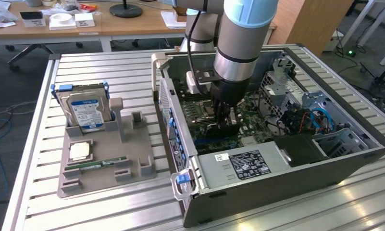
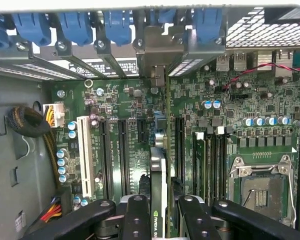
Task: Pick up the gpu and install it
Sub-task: 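Insert the gpu into the slot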
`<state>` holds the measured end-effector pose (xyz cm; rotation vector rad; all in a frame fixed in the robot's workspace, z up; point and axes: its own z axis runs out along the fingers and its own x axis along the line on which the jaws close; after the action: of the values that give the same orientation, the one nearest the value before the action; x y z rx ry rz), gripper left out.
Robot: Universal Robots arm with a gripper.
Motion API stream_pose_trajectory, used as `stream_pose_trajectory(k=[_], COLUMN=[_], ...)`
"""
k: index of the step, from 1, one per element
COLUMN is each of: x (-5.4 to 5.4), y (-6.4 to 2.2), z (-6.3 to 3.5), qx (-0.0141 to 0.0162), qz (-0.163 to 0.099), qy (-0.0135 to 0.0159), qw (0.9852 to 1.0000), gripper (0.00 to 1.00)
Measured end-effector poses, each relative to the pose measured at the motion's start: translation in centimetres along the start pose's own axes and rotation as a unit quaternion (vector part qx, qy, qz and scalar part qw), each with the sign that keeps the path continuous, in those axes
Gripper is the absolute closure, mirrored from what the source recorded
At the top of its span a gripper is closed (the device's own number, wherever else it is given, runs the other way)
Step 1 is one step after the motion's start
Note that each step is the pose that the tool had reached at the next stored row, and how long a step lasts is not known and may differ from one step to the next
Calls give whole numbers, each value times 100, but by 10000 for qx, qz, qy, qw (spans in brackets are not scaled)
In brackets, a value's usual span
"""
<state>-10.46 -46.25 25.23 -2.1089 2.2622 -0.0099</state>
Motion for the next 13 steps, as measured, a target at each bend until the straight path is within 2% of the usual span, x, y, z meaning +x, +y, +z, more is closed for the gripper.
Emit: stream_pose_trajectory(k=[13], x=[0], y=[0], z=[4], qx=[0], qz=[1], qy=[1], qw=[10000], gripper=[74])
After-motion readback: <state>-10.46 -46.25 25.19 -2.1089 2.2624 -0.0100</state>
